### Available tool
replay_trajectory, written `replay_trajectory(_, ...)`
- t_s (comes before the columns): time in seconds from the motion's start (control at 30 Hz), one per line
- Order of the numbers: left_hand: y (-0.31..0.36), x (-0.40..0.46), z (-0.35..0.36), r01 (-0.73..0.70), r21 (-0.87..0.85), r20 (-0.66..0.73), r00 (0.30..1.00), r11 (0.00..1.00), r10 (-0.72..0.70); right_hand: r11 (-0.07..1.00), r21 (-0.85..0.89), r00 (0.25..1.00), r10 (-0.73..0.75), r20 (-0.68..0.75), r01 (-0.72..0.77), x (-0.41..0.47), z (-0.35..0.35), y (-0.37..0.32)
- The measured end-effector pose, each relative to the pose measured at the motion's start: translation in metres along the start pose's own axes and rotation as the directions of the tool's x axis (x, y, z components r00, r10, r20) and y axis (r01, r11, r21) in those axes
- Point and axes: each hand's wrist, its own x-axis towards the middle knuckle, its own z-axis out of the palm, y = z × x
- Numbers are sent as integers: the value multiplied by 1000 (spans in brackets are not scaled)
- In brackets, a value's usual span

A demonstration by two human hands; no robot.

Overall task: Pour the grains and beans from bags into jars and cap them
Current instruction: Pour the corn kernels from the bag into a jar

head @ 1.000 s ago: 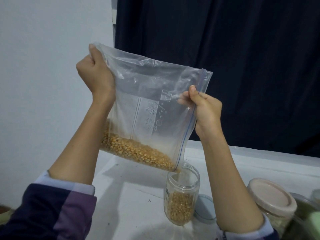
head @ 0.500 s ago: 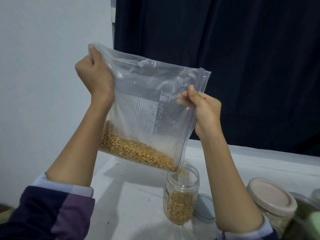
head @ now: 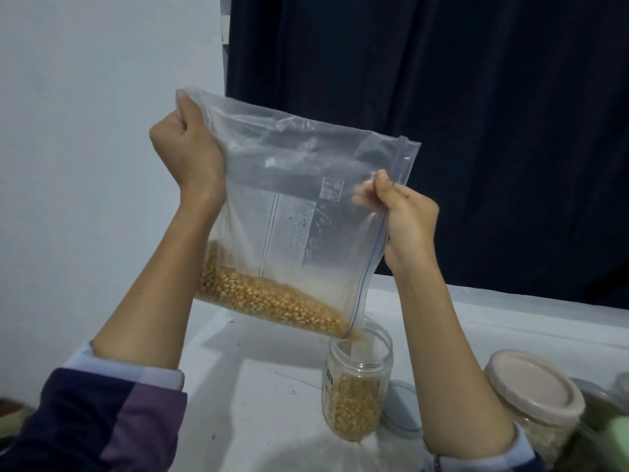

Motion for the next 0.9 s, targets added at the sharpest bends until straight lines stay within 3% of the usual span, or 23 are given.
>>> replay_trajectory(0.43, -6, 1, -3, 9, -9, -7, 1000, 1000, -10, 998, -58, 994, 26, 109, -20, 4, -8, -2)
replay_trajectory(0.9, -9, -5, -3, -99, 30, 19, 995, 995, 99, 999, -38, 1000, -25, -4, 25, -3, -5, 5)
